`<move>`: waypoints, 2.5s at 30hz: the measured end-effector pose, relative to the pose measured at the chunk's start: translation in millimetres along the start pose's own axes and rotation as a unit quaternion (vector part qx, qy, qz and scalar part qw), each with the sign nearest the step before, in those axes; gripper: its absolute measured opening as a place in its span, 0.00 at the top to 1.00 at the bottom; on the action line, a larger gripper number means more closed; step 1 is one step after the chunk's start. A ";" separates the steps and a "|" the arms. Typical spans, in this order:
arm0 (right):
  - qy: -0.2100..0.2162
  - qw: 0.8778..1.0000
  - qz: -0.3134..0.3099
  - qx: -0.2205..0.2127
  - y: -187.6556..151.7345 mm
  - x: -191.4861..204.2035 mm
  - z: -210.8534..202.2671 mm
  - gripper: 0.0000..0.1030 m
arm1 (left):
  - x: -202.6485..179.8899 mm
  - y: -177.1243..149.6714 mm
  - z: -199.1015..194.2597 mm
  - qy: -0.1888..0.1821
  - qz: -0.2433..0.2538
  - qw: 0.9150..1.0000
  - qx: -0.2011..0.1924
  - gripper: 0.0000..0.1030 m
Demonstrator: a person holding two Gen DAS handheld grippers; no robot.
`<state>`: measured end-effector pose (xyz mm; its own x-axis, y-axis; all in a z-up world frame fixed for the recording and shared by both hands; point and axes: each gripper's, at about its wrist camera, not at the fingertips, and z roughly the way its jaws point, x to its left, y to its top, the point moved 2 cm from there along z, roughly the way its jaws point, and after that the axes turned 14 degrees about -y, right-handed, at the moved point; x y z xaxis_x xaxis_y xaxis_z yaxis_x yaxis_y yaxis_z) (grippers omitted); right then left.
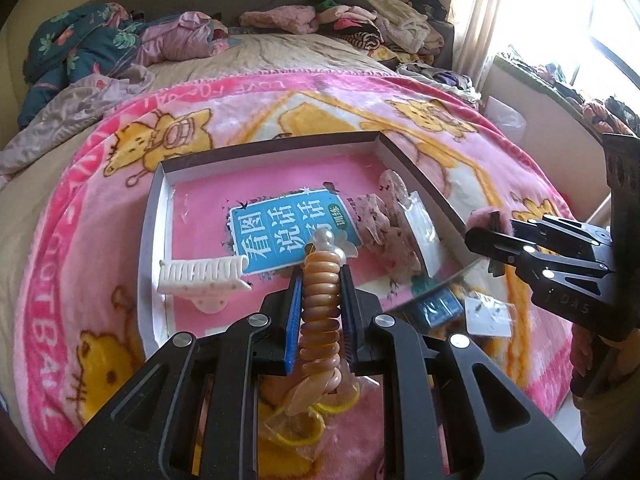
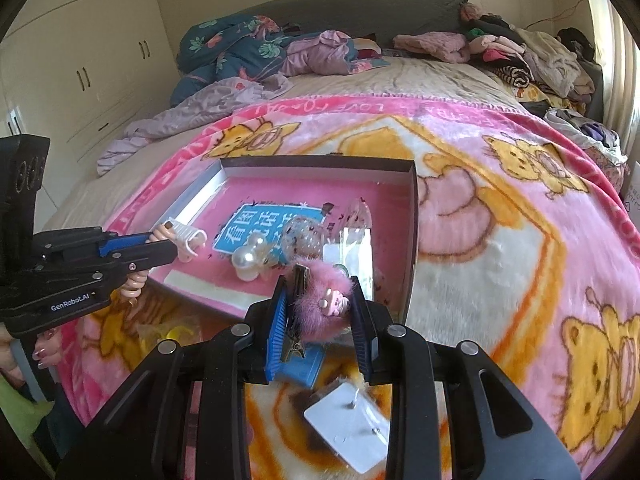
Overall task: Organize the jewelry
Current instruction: 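Carry the spiral hair tie into the box with the left tool while the right carries the charm, then open the left tool inside the box while the right tool opens to drop the charm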
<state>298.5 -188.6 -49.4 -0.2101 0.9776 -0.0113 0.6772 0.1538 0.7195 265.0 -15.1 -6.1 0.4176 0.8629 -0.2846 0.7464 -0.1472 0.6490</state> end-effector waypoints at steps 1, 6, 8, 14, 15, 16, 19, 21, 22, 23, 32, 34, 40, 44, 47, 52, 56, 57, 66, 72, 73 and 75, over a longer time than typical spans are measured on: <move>0.000 1.000 0.001 -0.001 1.6 -1.0 1.4 0.73 | 2.0 1.7 2.2 0.002 -0.001 1.000 0.000 0.89; 0.001 1.000 0.008 -0.003 10.7 -5.6 10.6 0.73 | 5.9 6.9 10.9 0.007 0.001 1.000 0.002 0.89; 0.000 1.000 0.009 -0.002 13.5 -5.9 13.8 0.73 | 10.1 9.4 14.6 0.005 -0.003 1.000 0.002 0.89; 0.003 1.000 0.006 -0.002 21.1 -3.2 25.3 0.73 | 19.2 14.2 26.5 0.001 -0.012 1.000 0.005 0.89; 0.003 1.000 0.005 -0.002 22.4 -2.3 27.7 0.73 | 20.2 14.6 28.5 0.002 -0.012 1.000 0.005 0.89; 0.003 1.000 0.005 -0.002 23.6 -1.3 29.7 0.73 | 20.4 15.3 29.9 0.003 -0.011 1.000 0.006 0.89; 0.004 1.000 0.005 0.000 26.1 0.6 36.0 0.73 | 22.5 15.9 33.9 0.005 -0.011 1.000 0.007 0.89; 0.004 1.000 0.004 0.003 27.5 1.9 40.2 0.73 | 24.0 16.2 36.3 0.004 -0.012 1.000 0.008 0.89; 0.004 1.000 0.005 0.004 28.1 2.4 42.2 0.73 | 25.0 16.7 37.0 0.004 -0.012 1.000 0.007 0.89; 0.004 1.000 0.005 0.004 28.2 2.5 43.4 0.73 | 25.0 16.7 36.8 0.003 -0.013 1.000 0.007 0.89; -0.003 1.000 -0.004 0.020 26.9 11.6 64.6 0.73 | 40.5 17.2 46.2 0.003 -0.027 1.000 0.009 0.89; -0.004 1.000 -0.006 0.023 26.0 13.5 67.6 0.73 | 42.1 17.4 45.1 0.004 -0.028 1.000 0.007 0.89; -0.003 0.999 -0.019 0.028 21.5 23.4 72.6 0.73 | 47.5 17.3 37.4 0.002 -0.036 0.999 0.000 0.89; 0.006 0.999 -0.026 0.034 16.8 31.9 74.4 0.73 | 50.0 15.4 31.1 0.003 -0.043 0.999 -0.003 0.85; 0.013 0.998 -0.037 0.041 12.8 40.2 76.2 0.73 | 50.7 12.8 26.3 0.007 -0.044 0.999 -0.003 0.82; 0.023 0.998 -0.041 0.051 5.0 50.3 75.8 0.72 | 53.7 8.8 19.1 0.013 -0.053 0.999 -0.004 0.80; 0.025 0.997 -0.039 0.056 0.3 52.5 74.0 0.71 | 54.4 6.5 11.6 0.012 -0.055 0.998 -0.008 0.78; 0.023 0.997 -0.038 0.057 -0.7 52.9 73.5 0.71 | 54.9 6.1 10.2 0.012 -0.055 0.998 -0.009 0.77; 0.020 0.998 -0.025 0.049 -1.8 51.1 61.2 0.54 | 56.0 1.7 -2.1 0.015 -0.062 0.998 -0.014 0.69; 0.014 0.999 -0.016 0.031 2.1 46.8 45.4 0.41 | 54.8 -0.1 -10.4 0.017 -0.067 0.997 -0.019 0.56; 0.013 0.999 -0.014 0.029 3.1 45.9 43.1 0.40 | 54.2 -0.2 -12.5 0.018 -0.067 0.997 -0.021 0.53; 0.012 1.000 -0.011 0.025 4.5 44.1 39.0 0.35 | 53.6 -0.6 -16.5 0.021 -0.068 0.997 -0.024 0.48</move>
<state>319.8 -139.2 -73.8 -0.2417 0.9703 -0.0105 0.7059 0.1832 0.6842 278.4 39.2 -10.1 0.2915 0.8927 -0.3438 0.7686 -0.0046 0.6397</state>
